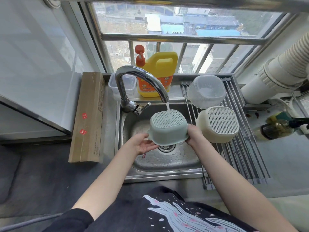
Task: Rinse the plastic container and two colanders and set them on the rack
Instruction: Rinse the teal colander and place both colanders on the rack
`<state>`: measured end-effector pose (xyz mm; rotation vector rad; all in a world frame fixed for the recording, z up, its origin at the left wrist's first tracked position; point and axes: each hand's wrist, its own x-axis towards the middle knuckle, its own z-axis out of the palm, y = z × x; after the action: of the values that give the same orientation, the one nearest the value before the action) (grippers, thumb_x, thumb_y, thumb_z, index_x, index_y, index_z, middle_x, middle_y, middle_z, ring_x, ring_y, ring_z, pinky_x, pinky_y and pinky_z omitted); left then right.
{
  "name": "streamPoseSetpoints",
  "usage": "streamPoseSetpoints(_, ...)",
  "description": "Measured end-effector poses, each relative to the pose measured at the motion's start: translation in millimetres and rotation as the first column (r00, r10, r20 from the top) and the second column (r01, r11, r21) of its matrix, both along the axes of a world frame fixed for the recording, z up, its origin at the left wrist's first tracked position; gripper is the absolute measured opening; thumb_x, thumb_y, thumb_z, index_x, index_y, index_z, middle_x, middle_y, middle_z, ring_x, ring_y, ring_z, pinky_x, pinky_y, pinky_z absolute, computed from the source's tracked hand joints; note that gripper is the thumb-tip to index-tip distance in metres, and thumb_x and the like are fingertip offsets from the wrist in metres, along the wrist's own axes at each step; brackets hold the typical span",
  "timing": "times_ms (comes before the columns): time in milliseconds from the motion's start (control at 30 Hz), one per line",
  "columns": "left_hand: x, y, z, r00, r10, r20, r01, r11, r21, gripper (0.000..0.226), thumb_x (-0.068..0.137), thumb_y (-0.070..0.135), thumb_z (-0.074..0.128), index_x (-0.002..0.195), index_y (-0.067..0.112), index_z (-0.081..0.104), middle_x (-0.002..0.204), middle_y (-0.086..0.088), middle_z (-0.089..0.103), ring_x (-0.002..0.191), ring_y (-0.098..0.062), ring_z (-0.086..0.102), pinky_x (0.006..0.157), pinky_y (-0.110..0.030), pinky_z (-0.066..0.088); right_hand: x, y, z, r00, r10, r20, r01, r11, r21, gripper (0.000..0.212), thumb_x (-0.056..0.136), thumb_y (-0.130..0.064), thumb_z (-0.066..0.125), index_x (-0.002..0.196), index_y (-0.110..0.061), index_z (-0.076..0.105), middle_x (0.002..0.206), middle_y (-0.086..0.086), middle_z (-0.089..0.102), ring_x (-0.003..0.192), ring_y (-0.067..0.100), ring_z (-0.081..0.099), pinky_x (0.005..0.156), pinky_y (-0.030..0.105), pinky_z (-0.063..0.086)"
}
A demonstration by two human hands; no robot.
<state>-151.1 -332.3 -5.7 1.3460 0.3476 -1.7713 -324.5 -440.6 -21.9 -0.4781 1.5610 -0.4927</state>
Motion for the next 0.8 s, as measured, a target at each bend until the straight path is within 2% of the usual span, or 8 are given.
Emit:
streamPoseSetpoints(133, -1, 6, -12, 0.996, -0.052, -0.069, 0.052, 0.999, 0.007, 0.055, 0.102, 0.040, 0.029, 0.141, 0.002, 0.034, 0.121, -0.029, 0.048, 0.127, -0.044, 0.043, 0.105, -0.058, 0.034, 7, 5, 15, 0.977, 0.186, -0.106, -0.210, 0.925, -0.317, 0.028, 0.099, -0.021, 0.046, 0.121, -0.015, 0.061, 0.113, 0.006, 0.067, 0.106, 0.020, 0.061, 0.088, 0.034, 0.051)
streamPoseSetpoints(233, -1, 2, -10, 0.997, -0.043, -0.065, 0.039, 0.998, -0.050, 0.049, 0.099, 0.044, 0.033, 0.130, 0.007, 0.044, 0.151, -0.024, 0.029, 0.129, -0.043, 0.042, 0.094, -0.059, 0.039, 11, 8, 25, 0.961, 0.252, -0.115, -0.276, 0.848, -0.453, 0.019, 0.099, -0.020, 0.047, 0.111, -0.023, 0.061, 0.107, -0.001, 0.066, 0.096, 0.011, 0.059, 0.081, 0.025, 0.049)
streamPoseSetpoints(300, 1, -1, -10, 0.996, -0.015, -0.091, 0.008, 0.998, -0.069, 0.046, 0.097, 0.047, 0.036, 0.123, 0.012, 0.049, 0.150, -0.022, 0.032, 0.126, -0.042, 0.044, 0.087, -0.060, 0.044, 12, 8, 28, 0.956, 0.278, -0.092, -0.287, 0.819, -0.498, 0.016, 0.099, -0.022, 0.048, 0.107, -0.025, 0.061, 0.100, -0.004, 0.066, 0.089, 0.007, 0.059, 0.074, 0.020, 0.049)
streamPoseSetpoints(400, 3, -5, -13, 0.996, 0.022, -0.088, -0.028, 0.997, -0.068, 0.055, 0.095, 0.053, 0.037, 0.132, 0.014, 0.048, 0.131, -0.020, 0.047, 0.118, -0.040, 0.048, 0.082, -0.062, 0.047, 11, 8, 30, 0.957, 0.287, -0.030, -0.261, 0.817, -0.513, 0.013, 0.100, -0.023, 0.048, 0.103, -0.023, 0.061, 0.094, -0.005, 0.066, 0.081, 0.004, 0.059, 0.065, 0.015, 0.050)
streamPoseSetpoints(500, 0, -8, -9, 0.999, 0.037, -0.013, -0.038, 0.995, -0.090, 0.045, 0.096, 0.051, 0.039, 0.116, 0.012, 0.050, 0.113, -0.017, 0.050, 0.103, -0.034, 0.054, 0.085, -0.059, 0.047, 6, 6, 25, 0.973, 0.229, 0.041, -0.182, 0.858, -0.481, 0.013, 0.101, -0.021, 0.047, 0.103, -0.018, 0.060, 0.093, 0.000, 0.065, 0.080, 0.009, 0.059, 0.064, 0.017, 0.050)
streamPoseSetpoints(567, -2, -9, -4, 0.994, -0.030, 0.107, 0.043, 0.991, -0.123, 0.040, 0.096, 0.049, 0.041, 0.111, 0.014, 0.049, 0.117, -0.015, 0.049, 0.104, -0.030, 0.053, 0.089, -0.056, 0.046, 0, 5, 21, 0.981, 0.163, 0.109, -0.102, 0.897, -0.430, 0.016, 0.102, -0.018, 0.041, 0.099, -0.018, 0.057, 0.091, 0.004, 0.063, 0.078, 0.012, 0.058, 0.068, 0.024, 0.050)
streamPoseSetpoints(700, -5, -10, 3, 0.878, -0.214, 0.429, 0.289, 0.950, -0.119, 0.037, 0.096, 0.052, 0.038, 0.119, 0.023, 0.044, 0.129, -0.005, 0.040, 0.125, -0.032, 0.039, 0.099, -0.057, 0.040, -10, 7, 13, 0.974, 0.101, 0.205, -0.030, 0.946, -0.322, 0.011, 0.102, -0.017, 0.042, 0.101, -0.016, 0.053, 0.094, 0.008, 0.062, 0.081, 0.017, 0.059, 0.073, 0.034, 0.049)
streamPoseSetpoints(800, 3, -9, 7, 0.957, -0.156, 0.246, 0.209, 0.956, -0.207, 0.054, 0.092, 0.062, 0.036, 0.127, 0.022, 0.046, 0.131, -0.013, 0.043, 0.118, -0.040, 0.046, 0.086, -0.058, 0.049, -14, 7, 10, 0.945, 0.059, 0.321, 0.040, 0.955, -0.294, 0.012, 0.101, -0.021, 0.042, 0.101, -0.014, 0.053, 0.097, 0.010, 0.061, 0.085, 0.022, 0.058, 0.076, 0.037, 0.047)
